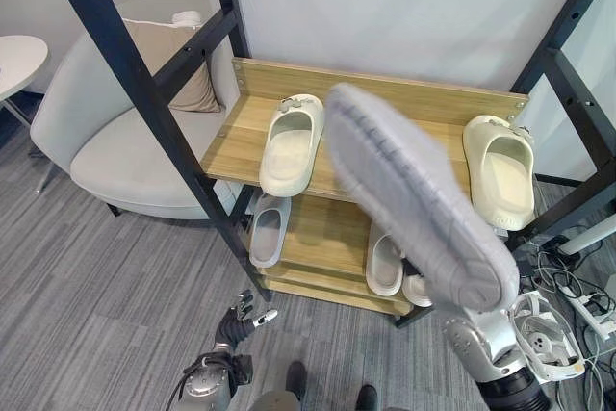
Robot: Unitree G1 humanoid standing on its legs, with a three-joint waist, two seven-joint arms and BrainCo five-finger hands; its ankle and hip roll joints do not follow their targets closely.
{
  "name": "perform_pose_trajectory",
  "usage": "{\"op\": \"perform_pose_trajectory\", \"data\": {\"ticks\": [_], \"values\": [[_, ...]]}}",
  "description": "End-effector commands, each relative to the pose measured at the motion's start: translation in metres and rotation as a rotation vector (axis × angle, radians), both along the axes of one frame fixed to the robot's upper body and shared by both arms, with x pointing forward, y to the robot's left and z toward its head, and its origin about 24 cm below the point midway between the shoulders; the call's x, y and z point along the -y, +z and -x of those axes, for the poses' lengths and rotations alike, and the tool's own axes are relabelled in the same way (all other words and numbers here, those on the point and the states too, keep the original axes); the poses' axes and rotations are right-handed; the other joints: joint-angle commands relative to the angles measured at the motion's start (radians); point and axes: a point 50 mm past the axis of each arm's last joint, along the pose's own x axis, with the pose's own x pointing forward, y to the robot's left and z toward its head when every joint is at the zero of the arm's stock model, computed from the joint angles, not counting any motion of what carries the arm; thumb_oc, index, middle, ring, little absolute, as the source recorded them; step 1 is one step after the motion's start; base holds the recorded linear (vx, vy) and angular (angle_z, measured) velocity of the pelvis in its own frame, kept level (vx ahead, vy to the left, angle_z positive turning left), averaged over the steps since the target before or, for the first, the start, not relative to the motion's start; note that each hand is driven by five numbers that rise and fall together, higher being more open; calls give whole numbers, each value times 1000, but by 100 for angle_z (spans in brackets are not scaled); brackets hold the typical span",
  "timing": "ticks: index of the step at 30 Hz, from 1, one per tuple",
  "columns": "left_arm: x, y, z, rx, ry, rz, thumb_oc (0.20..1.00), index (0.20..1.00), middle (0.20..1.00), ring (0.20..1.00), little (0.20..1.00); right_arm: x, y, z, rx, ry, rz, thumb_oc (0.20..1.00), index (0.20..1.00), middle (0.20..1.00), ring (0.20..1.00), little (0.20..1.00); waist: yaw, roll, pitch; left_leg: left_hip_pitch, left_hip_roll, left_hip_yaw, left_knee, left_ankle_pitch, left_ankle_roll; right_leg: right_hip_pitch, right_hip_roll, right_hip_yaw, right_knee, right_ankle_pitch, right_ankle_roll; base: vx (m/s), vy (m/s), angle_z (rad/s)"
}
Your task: Arrange the slippers neatly on the shoe rack.
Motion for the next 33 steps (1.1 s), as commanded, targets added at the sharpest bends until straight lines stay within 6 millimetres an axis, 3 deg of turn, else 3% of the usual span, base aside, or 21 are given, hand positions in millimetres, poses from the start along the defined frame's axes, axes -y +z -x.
{"op": "perform_pose_trajectory", "data": {"ticks": [1, 3, 7, 13, 16, 17, 18, 21, 25, 27, 29, 33], "values": [[-17, 30, -36, 193, 23, -30, 1000, 1000, 1000, 1000, 1000, -21, 31, 7, 203, 233, 3, 200, 200, 200, 200, 200, 37, -27, 21, 34, 36, 19, 1, -83, -7, -56, -100, -9, 72, -8, 91, -127, -14, 7], [-17, 32, -38, 208, 27, -33, 1000, 1000, 1000, 1000, 1000, -22, 27, 6, 199, 234, 42, 200, 200, 200, 200, 200, 36, -24, 29, 30, 37, 17, 1, -81, -7, -64, -102, -13, 83, -10, 91, -109, -5, 11], [-18, 52, -65, 319, 48, -74, 1000, 1000, 1000, 1000, 1000, -28, 5, -8, 252, 132, 365, 200, 200, 200, 200, 200, 40, -9, 131, -31, 44, -3, 33, -61, -4, -149, -111, -20, 176, -31, 85, -216, -2, 11], [-7, 86, -102, 489, 71, -106, 1000, 1000, 1000, 1000, 1000, -16, -8, -50, 376, -258, 783, 200, 200, 200, 200, 200, 54, 14, 246, -317, 25, -66, 297, -86, -2, -352, -149, -35, 369, -57, 66, -274, -9, 28], [2, 98, -111, 548, 90, -106, 1000, 1000, 1000, 1000, 1000, 9, -1, -80, 457, -618, 975, 200, 200, 200, 200, 200, 66, 31, 249, -423, 11, -99, 374, -101, 2, -440, -153, -40, 457, -98, 56, -151, -10, 36], [9, 105, -118, 578, 87, -92, 1000, 1000, 1000, 1000, 1000, 26, 6, -101, 458, -841, 1058, 200, 200, 200, 200, 200, 75, 41, 256, -475, 6, -116, 408, -106, 5, -486, -156, -43, 501, -116, 50, -108, 8, 23], [9, 106, -118, 580, 88, -93, 1000, 1000, 1000, 1000, 1000, 25, 7, -101, 460, -842, 1057, 200, 200, 200, 200, 200, 75, 40, 256, -479, 6, -116, 411, -107, 5, -490, -156, -42, 504, -118, 49, -100, -4, 21], [23, 115, -122, 621, 49, -53, 1000, 1000, 1000, 1000, 1000, 52, 20, -125, 396, -1110, 1091, 200, 200, 200, 200, 200, 94, 55, 271, -544, -4, -137, 469, -120, 8, -548, -162, -47, 568, -143, 40, -51, 8, 27], [46, 122, -120, 650, -90, -21, 1000, 1000, 1000, 1000, 1000, 78, 46, -143, 351, -1324, 1111, 200, 200, 200, 200, 200, 118, 63, 290, -620, -17, -152, 539, -146, 14, -612, -169, -54, 625, -169, 37, -12, 5, 18], [64, 129, -115, 674, -227, -4, 1000, 1000, 1000, 1000, 1000, 103, 63, -150, 318, -1443, 1133, 200, 200, 200, 200, 200, 129, 66, 299, -657, -30, -163, 572, -167, 19, -641, -176, -59, 656, -186, 37, 34, 26, 22], [67, 130, -114, 677, -250, 1, 1000, 1000, 1000, 1000, 1000, 107, 66, -151, 312, -1462, 1140, 200, 200, 200, 200, 200, 128, 63, 298, -654, -31, -167, 584, -201, 17, -638, -176, -50, 667, -213, 45, 119, 6, 20], [78, 138, -112, 710, -346, -9, 1000, 1000, 1000, 1000, 1000, 126, 83, -157, 308, -1537, 1193, 200, 200, 200, 200, 200, 145, 66, 320, -707, -45, -176, 615, -219, 22, -683, -186, -69, 694, -227, 52, 50, 32, 9]]}}
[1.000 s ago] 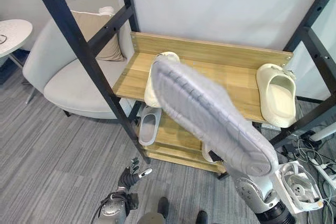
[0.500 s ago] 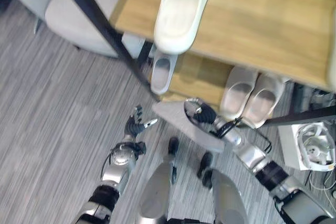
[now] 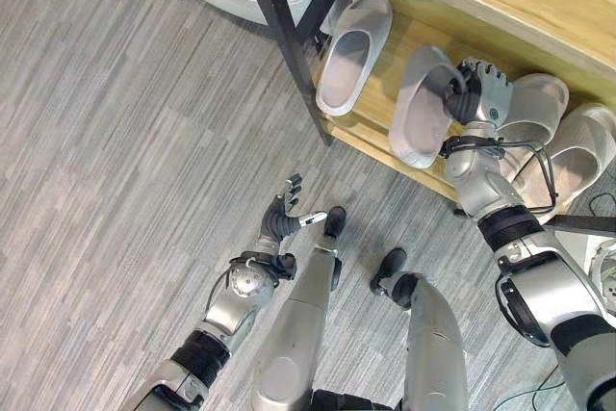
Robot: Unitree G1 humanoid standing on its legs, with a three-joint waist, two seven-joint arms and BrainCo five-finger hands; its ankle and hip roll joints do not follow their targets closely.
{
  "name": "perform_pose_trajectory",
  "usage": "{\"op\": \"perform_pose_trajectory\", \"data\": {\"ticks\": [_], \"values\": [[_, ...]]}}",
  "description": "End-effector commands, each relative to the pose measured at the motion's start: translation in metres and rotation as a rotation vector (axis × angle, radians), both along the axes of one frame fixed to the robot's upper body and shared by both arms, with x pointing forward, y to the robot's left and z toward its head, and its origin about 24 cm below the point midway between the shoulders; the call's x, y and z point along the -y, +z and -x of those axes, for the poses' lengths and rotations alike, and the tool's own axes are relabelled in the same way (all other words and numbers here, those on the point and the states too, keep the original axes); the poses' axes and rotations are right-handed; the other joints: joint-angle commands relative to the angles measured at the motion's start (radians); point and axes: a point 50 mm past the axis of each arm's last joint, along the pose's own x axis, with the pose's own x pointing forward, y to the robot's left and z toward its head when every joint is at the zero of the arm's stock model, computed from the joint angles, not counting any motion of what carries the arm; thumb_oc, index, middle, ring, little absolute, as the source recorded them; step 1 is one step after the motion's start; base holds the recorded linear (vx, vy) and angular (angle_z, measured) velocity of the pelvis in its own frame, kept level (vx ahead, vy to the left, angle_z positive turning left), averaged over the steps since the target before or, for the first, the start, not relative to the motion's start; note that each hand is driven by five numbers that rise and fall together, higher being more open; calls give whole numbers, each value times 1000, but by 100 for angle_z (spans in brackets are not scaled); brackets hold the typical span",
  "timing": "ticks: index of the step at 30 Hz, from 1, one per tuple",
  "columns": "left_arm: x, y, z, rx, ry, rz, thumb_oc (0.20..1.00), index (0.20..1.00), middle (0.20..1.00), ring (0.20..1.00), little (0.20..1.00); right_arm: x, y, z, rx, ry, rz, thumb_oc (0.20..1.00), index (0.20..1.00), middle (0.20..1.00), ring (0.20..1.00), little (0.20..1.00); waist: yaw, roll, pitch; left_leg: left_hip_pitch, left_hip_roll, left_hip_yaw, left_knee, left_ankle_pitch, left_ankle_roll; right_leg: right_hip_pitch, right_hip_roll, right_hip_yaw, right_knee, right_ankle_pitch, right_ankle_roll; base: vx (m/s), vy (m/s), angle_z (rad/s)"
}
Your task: Arrange the slippers neatly on the shoe rack.
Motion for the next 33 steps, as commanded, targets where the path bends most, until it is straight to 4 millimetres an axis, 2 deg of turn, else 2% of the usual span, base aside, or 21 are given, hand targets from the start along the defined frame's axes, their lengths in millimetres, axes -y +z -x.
{"op": "perform_pose_trajectory", "data": {"ticks": [1, 4, 10, 13, 14, 15, 18, 22, 26, 27, 28, 30, 32, 33], "values": [[6, 7, 10, 54, -58, 10, 1000, 1000, 1000, 1000, 1000, 13, 18, 1, 67, -49, 61, 200, 200, 200, 200, 200, 22, -5, -52, 7, 15, -18, 96, -191, 14, 42, -38, 69, -101, 52, 137, 28, 17, 19], [5, 8, 11, 57, -66, 4, 1000, 1000, 1000, 1000, 1000, 16, 20, -2, 51, -68, 83, 200, 200, 200, 200, 200, 29, -4, -49, -8, 10, -23, 99, -192, 15, 34, -40, 60, -101, 53, 141, 21, 3, 9], [-10, 0, 23, 15, -67, -6, 1000, 1000, 1000, 1000, 1000, 42, 32, -8, -9, -187, 92, 200, 200, 200, 200, 200, 75, 21, -52, -20, -12, -40, 78, -189, 14, 39, -49, 30, -123, 49, 143, 44, 3, 15], [-15, -2, 26, 2, -63, -13, 1000, 1000, 1000, 1000, 1000, 45, 38, -11, -28, -206, 104, 200, 200, 200, 200, 200, 86, 25, -54, -9, -16, -41, 61, -185, 14, 52, -49, 24, -141, 54, 146, 41, 5, 5], [-15, -2, 26, 3, -63, -12, 1000, 1000, 1000, 1000, 1000, 45, 39, -11, -27, -205, 105, 423, 423, 423, 423, 423, 85, 26, -53, -8, -15, -42, 60, -185, 14, 53, -49, 24, -142, 54, 146, 32, 0, 4], [-15, -1, 25, 3, -66, -14, 1000, 1000, 1000, 1000, 1000, 49, 36, -12, -73, -230, 118, 1000, 1000, 1000, 1000, 1000, 91, 25, -55, -2, -18, -41, 57, -185, 14, 60, -50, 23, -147, 55, 146, 29, 3, 4], [-13, 3, 23, 15, -68, -9, 1000, 1000, 1000, 1000, 1000, 48, 36, -14, -101, -237, 105, 1000, 1000, 1000, 1000, 1000, 92, 26, -54, 1, -23, -42, 70, -193, 16, 64, -52, 25, -137, 50, 145, 29, 14, 8], [-5, 11, 16, 45, -66, 0, 1000, 1000, 1000, 1000, 1000, 32, 30, -18, -101, -189, 62, 1000, 1000, 1000, 1000, 1000, 74, 17, -52, 1, -25, -35, 140, -234, 22, 73, -52, 44, -90, 23, 135, 35, 30, 4], [-4, 10, 16, 38, -56, 2, 1000, 1000, 1000, 1000, 1000, 29, 11, -18, -148, -179, -16, 1000, 1000, 1000, 1000, 1000, 62, 10, -50, 12, -20, -29, 156, -251, 24, 82, -49, 52, -82, 17, 130, 26, 15, -8], [-4, 10, 15, 38, -51, -1, 1000, 1000, 1000, 1000, 1000, 24, 3, -18, -134, -147, -174, 1000, 1000, 1000, 1000, 1000, 53, 9, -50, 23, -16, -27, 146, -249, 24, 88, -44, 55, -90, 20, 131, 19, 17, -9], [-4, 10, 15, 38, -51, -3, 1000, 1000, 1000, 1000, 1000, 24, 2, -18, -134, -147, -177, 1000, 1000, 1000, 1000, 1000, 54, 8, -50, 25, -16, -27, 145, -249, 24, 89, -44, 55, -91, 20, 131, 20, 17, -8], [-4, 8, 13, 33, -36, -18, 1000, 1000, 1000, 1000, 1000, 11, -13, -17, -96, -53, -427, 1000, 1000, 1000, 1000, 1000, 41, 2, -49, 46, -8, -24, 120, -245, 24, 100, -38, 59, -108, 23, 129, 22, 5, -9], [-9, 11, 6, 54, -1, -61, 1000, 1000, 1000, 1000, 1000, -3, -44, -13, -116, 58, -740, 1000, 1000, 1000, 1000, 1000, 22, -5, -49, 66, -2, -19, 101, -246, 26, 112, -34, 65, -118, 23, 125, 29, 6, -9], [-11, 14, 3, 69, 12, -75, 1000, 1000, 1000, 1000, 1000, -5, -52, -12, -128, 81, -814, 1000, 1000, 1000, 1000, 1000, 18, -6, -47, 68, -1, -17, 101, -246, 25, 110, -34, 67, -116, 22, 125, 13, 2, -9]]}}
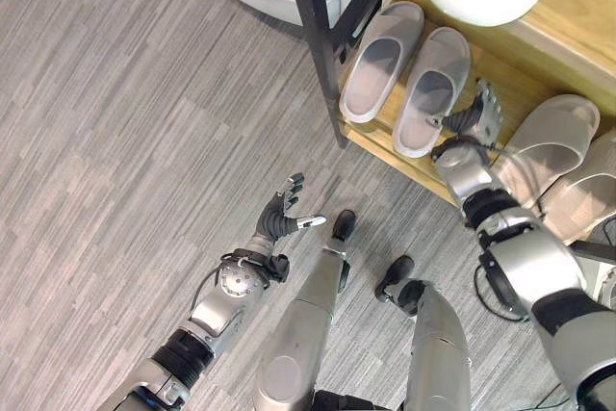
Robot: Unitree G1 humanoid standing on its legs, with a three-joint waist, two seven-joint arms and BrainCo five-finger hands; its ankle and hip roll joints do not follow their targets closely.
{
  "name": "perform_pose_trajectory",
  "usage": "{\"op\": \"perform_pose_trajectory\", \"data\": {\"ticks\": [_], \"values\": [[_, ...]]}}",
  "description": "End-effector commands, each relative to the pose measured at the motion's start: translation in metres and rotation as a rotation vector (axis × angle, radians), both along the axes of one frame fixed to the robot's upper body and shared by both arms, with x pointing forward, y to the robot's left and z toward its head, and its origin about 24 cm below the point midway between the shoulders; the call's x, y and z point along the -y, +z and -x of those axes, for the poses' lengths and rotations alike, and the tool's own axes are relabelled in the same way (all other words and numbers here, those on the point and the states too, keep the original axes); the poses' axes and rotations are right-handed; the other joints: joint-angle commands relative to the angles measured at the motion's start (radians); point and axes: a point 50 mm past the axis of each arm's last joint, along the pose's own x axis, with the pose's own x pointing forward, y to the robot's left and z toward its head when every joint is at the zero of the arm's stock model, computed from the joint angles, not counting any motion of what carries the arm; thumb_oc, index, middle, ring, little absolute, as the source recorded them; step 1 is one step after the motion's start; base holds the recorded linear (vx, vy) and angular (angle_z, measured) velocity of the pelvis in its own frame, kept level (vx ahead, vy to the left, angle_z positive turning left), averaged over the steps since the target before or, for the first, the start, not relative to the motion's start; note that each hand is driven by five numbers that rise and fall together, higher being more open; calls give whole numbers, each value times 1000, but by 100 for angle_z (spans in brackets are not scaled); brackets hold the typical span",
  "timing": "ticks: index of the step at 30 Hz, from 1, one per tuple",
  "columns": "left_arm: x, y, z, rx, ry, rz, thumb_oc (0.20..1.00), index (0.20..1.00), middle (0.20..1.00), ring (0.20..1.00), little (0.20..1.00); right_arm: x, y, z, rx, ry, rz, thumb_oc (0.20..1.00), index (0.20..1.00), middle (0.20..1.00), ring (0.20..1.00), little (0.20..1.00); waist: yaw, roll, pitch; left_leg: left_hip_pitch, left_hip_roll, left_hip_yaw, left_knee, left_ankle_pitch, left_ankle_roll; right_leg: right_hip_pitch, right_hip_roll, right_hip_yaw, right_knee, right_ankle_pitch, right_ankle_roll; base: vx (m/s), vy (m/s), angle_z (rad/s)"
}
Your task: Arrange the slippers neatly on the shoe rack.
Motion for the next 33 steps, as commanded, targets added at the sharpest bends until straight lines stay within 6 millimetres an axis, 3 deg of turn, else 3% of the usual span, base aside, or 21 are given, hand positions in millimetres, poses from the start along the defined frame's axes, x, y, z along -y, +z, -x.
{"op": "perform_pose_trajectory", "data": {"ticks": [1, 7, 11, 12, 13, 15, 21, 25, 29, 30, 33], "values": [[-1, 19, -6, 108, 31, -6, 1000, 1000, 1000, 1000, 1000, 9, 11, -5, 93, 26, -287, 1000, 1000, 1000, 1000, 1000, 12, -7, 9, 46, 33, 9, 108, -230, 28, 71, -12, 80, -90, 47, 118, -3, 0, -11], [-7, 31, -15, 160, 63, -29, 1000, 1000, 1000, 1000, 1000, -3, 4, -7, 80, 107, -485, 1000, 1000, 1000, 1000, 1000, 21, 7, 22, 37, 29, 11, 106, -224, 26, 60, -16, 75, -78, 45, 118, -3, -2, -3], [-11, 30, -18, 147, 74, -66, 1000, 1000, 1000, 1000, 1000, -31, 21, -14, 159, 216, -735, 1000, 1000, 1000, 1000, 1000, 33, 13, 27, 43, 31, 12, 95, -219, 23, 60, -16, 75, -77, 45, 117, 0, 0, 0], [-12, 28, -19, 132, 81, -74, 1000, 1000, 1000, 1000, 1000, -40, 34, -17, 207, 253, -829, 1000, 1000, 1000, 1000, 1000, 38, 13, 27, 49, 31, 13, 86, -216, 21, 65, -16, 72, -83, 47, 118, 0, 0, 0], [-13, 28, -20, 133, 81, -74, 1000, 1000, 1000, 1000, 1000, -40, 34, -17, 208, 253, -830, 1000, 1000, 1000, 1000, 1000, 39, 13, 29, 50, 31, 13, 85, -216, 21, 66, -15, 72, -84, 47, 118, 0, 0, 0], [-11, 26, -21, 117, 75, -76, 1000, 1000, 1000, 1000, 1000, -46, 56, -21, 270, 293, -914, 1000, 1000, 1000, 1000, 1000, 48, 18, 30, 54, 28, 10, 81, -213, 20, 74, -20, 68, -84, 51, 120, -3, -10, 2], [-4, 25, -22, 103, 45, -54, 1000, 1000, 1000, 1000, 1000, -48, 90, -25, 331, 343, -845, 1000, 1000, 1000, 1000, 1000, 57, 17, 34, 63, 27, 7, 79, -212, 17, 89, -21, 57, -88, 53, 122, 5, -10, 5], [-3, 26, -22, 101, 28, -57, 1000, 1000, 1000, 1000, 1000, -39, 105, -26, 356, 339, -777, 1000, 1000, 1000, 1000, 1000, 57, 13, 34, 73, 31, 5, 69, -210, 17, 99, -18, 54, -102, 64, 126, 0, 0, 0], [-4, 25, -22, 98, 31, -52, 1000, 1000, 1000, 1000, 1000, -30, 103, -26, 319, 317, -624, 1000, 1000, 1000, 1000, 1000, 50, 5, 34, 88, 34, 8, 58, -207, 17, 110, -16, 57, -115, 72, 127, 0, 0, 0], [-6, 24, -22, 99, 51, -53, 1000, 1000, 1000, 1000, 1000, -32, 93, -24, 258, 330, -418, 1000, 1000, 1000, 1000, 1000, 32, -11, 34, 109, 42, 18, 39, -201, 17, 121, -11, 64, -133, 86, 128, 0, 0, 0], [-10, 23, -23, 99, 81, -57, 1000, 1000, 1000, 1000, 1000, -39, 74, -17, 216, 365, -262, 1000, 1000, 1000, 1000, 1000, 6, -29, 31, 141, 51, 27, 5, -191, 14, 145, -3, 69, -171, 104, 128, -14, -10, -12]]}}
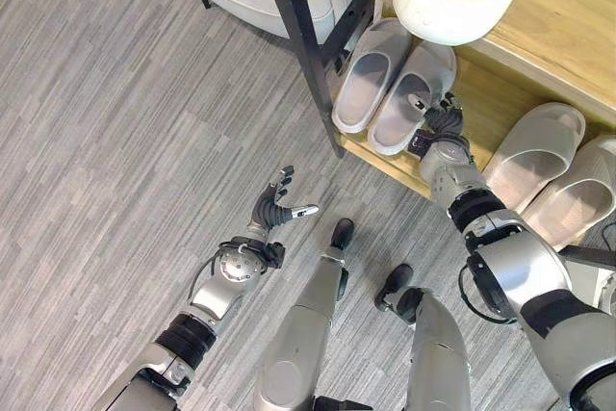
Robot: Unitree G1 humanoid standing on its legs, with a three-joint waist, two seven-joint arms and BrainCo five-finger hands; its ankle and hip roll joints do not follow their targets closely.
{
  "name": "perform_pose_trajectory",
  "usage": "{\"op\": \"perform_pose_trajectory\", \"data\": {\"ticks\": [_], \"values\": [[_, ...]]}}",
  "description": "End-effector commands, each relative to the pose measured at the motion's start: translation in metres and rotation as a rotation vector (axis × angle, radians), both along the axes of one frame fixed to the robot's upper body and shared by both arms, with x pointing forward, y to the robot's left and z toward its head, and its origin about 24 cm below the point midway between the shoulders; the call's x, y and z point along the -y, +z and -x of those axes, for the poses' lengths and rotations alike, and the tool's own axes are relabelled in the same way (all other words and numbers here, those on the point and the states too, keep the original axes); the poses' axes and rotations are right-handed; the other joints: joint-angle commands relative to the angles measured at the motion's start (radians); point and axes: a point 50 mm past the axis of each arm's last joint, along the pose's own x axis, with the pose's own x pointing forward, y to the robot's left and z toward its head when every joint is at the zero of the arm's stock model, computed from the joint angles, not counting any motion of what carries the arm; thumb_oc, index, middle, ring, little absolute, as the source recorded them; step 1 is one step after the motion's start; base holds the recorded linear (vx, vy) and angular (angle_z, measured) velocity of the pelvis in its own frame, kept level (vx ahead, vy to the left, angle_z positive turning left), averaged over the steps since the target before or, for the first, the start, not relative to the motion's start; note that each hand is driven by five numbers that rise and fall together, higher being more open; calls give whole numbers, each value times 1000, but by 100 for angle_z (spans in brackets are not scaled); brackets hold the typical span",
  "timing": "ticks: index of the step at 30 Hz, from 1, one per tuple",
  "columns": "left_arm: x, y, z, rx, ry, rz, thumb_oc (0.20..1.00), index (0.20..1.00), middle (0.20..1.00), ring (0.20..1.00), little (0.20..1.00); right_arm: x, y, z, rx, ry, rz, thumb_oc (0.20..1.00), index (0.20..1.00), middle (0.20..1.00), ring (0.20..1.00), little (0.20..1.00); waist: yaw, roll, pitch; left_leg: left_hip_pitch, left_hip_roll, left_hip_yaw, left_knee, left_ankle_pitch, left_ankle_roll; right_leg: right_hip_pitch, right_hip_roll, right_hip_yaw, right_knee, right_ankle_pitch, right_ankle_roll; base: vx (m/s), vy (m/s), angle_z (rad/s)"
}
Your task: Arrange the slippers neatly on the shoe rack.
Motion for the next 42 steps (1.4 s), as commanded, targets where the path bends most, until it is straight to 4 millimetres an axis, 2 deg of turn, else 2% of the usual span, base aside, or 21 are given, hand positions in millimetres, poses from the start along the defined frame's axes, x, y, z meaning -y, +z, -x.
{"op": "perform_pose_trajectory", "data": {"ticks": [1, 3, 6, 7, 8, 13, 17, 18, 20, 24, 26, 27, 28, 30, 32, 34, 35, 36, 39, 40, 42], "values": [[-1, 17, -5, 90, 17, 21, 1000, 1000, 1000, 1000, 1000, -14, 33, 2, 148, 49, 228, 1000, 1000, 1000, 1000, 1000, -8, -34, 32, 140, 33, 20, -4, -195, 20, 136, -18, 73, -163, 92, 119, -10, -38, -19], [-4, 12, -3, 79, 34, 25, 1000, 1000, 1000, 1000, 1000, -11, 18, 7, 133, 59, 321, 1000, 1000, 1000, 1000, 1000, -19, -43, 21, 172, 41, 26, -38, -183, 17, 164, -10, 77, -206, 112, 120, -53, -39, -21], [-13, 6, -1, 61, 63, 24, 1000, 1000, 1000, 1000, 1000, -10, -2, 16, 107, 88, 345, 1000, 1000, 1000, 1000, 1000, -36, -55, 5, 209, 54, 42, -89, -137, 17, 204, -5, 67, -281, 168, 116, -59, -40, -16], [-18, -1, 0, 30, 88, 24, 1000, 1000, 1000, 1000, 1000, -14, -24, 25, 70, 136, 292, 1000, 1000, 1000, 1000, 1000, -46, -65, -13, 248, 61, 51, -126, -126, 14, 240, -2, 70, -325, 189, 120, 18, -49, -23], [-18, -2, 0, 29, 87, 24, 1000, 1000, 1000, 1000, 1000, -14, -25, 25, 69, 136, 292, 1000, 1000, 1000, 1000, 1000, -46, -65, -13, 251, 61, 51, -128, -125, 14, 243, -1, 70, -327, 190, 120, 26, -53, -24], [-33, -25, 7, -70, 151, 35, 1000, 1000, 1000, 1000, 1000, -26, -86, 66, -15, 320, 195, 1000, 1000, 1000, 1000, 1000, -83, -91, -84, 384, 78, 77, -263, -80, 1, 365, 12, 72, -473, 244, 137, 64, -52, -17], [-52, -37, 20, -114, 168, 0, 1000, 1000, 1000, 1000, 1000, -9, -120, 107, -82, 457, 222, 1000, 1000, 1000, 1000, 1000, -119, -105, -158, 483, 97, 106, -375, -41, -6, 445, 27, 71, -587, 283, 154, 104, -26, -23], [-60, -44, 28, -142, 165, -35, 1000, 1000, 1000, 1000, 1000, 2, -141, 130, -162, 512, 246, 1000, 1000, 1000, 1000, 1000, -138, -106, -186, 526, 100, 122, -416, -31, -9, 473, 31, 78, -617, 293, 160, 117, -9, -25], [-66, -48, 32, -159, 152, -99, 1000, 1000, 1000, 1000, 1000, 12, -160, 151, -242, 538, 243, 1000, 1000, 1000, 1000, 1000, -158, -104, -210, 560, 101, 139, -449, -22, -13, 494, 34, 87, -643, 300, 165, 92, 9, -15], [-68, -52, 39, -167, 89, -238, 1000, 1000, 1000, 1000, 1000, 31, -184, 186, -351, 543, 262, 1000, 1000, 1000, 1000, 1000, -191, -96, -249, 618, 108, 171, -493, -15, -18, 522, 42, 111, -673, 307, 169, 68, 9, -32], [-66, -52, 39, -164, 64, -266, 1000, 1000, 1000, 1000, 1000, 34, -186, 189, -358, 539, 260, 1000, 1000, 1000, 1000, 1000, -197, -95, -252, 623, 109, 177, -496, -16, -19, 523, 44, 119, -676, 308, 170, 38, -2, -21], [-59, -50, 39, -155, -23, -330, 1000, 1000, 1000, 1000, 1000, 39, -189, 197, -374, 525, 249, 1000, 1000, 1000, 1000, 1000, -213, -92, -263, 633, 111, 187, -502, -19, -19, 524, 45, 129, -683, 313, 172, 64, 1, -21], [-45, -43, 37, -126, -161, -432, 1000, 1000, 1000, 1000, 1000, 48, -193, 204, -400, 503, 250, 1000, 1000, 1000, 1000, 1000, -227, -84, -269, 644, 114, 202, -504, -28, -21, 526, 48, 142, -686, 314, 175, 64, 4, -26], [-41, -39, 37, -108, -204, -458, 1000, 1000, 1000, 1000, 1000, 50, -195, 206, -413, 499, 251, 1000, 1000, 1000, 1000, 1000, -231, -83, -276, 642, 113, 206, -507, -26, -21, 521, 49, 147, -690, 320, 176, 37, 6, -34], [3, -2, 35, 65, -561, -633, 1000, 1000, 1000, 1000, 1000, 57, -203, 211, -459, 478, 245, 1000, 1000, 1000, 1000, 1000, -253, -71, -296, 651, 114, 222, -507, -37, -20, 520, 53, 167, -706, 328, 181, 64, -6, -29], [23, 19, 38, 155, -688, -632, 1000, 1000, 1000, 1000, 1000, 57, -205, 210, -464, 482, 246, 1000, 1000, 1000, 1000, 1000, -260, -65, -302, 655, 113, 226, -507, -39, -21, 522, 54, 171, -712, 331, 183, 28, -8, -16], [23, 20, 37, 154, -690, -632, 1000, 1000, 1000, 1000, 1000, 57, -205, 210, -463, 480, 244, 1000, 1000, 1000, 1000, 1000, -257, -66, -301, 655, 113, 226, -507, -40, -21, 522, 55, 171, -712, 331, 183, 27, -23, -13], [44, 55, 43, 268, -821, -533, 1000, 1000, 1000, 1000, 1000, 52, -206, 209, -463, 495, 231, 1000, 1000, 1000, 1000, 1000, -263, -62, -309, 658, 113, 233, -507, -43, -23, 525, 55, 173, -723, 337, 186, 27, -26, -9], [58, 85, 45, 313, -903, -344, 1000, 1000, 1000, 1000, 1000, 47, -209, 212, -474, 516, 219, 1000, 1000, 1000, 1000, 1000, -267, -61, -319, 663, 113, 238, -507, -46, -24, 531, 57, 175, -729, 338, 186, 23, -21, -3], [58, 85, 45, 313, -904, -343, 1000, 1000, 1000, 1000, 1000, 47, -209, 211, -473, 516, 218, 1000, 1000, 1000, 1000, 1000, -267, -61, -318, 663, 113, 238, -507, -46, -24, 531, 57, 175, -730, 339, 186, 0, 0, 0], [65, 112, 45, 376, -914, -144, 1000, 1000, 1000, 1000, 1000, 42, -212, 214, -482, 533, 205, 1000, 1000, 1000, 1000, 1000, -269, -63, -325, 671, 113, 240, -507, -48, -25, 539, 58, 177, -734, 337, 184, 23, -24, -1]]}}
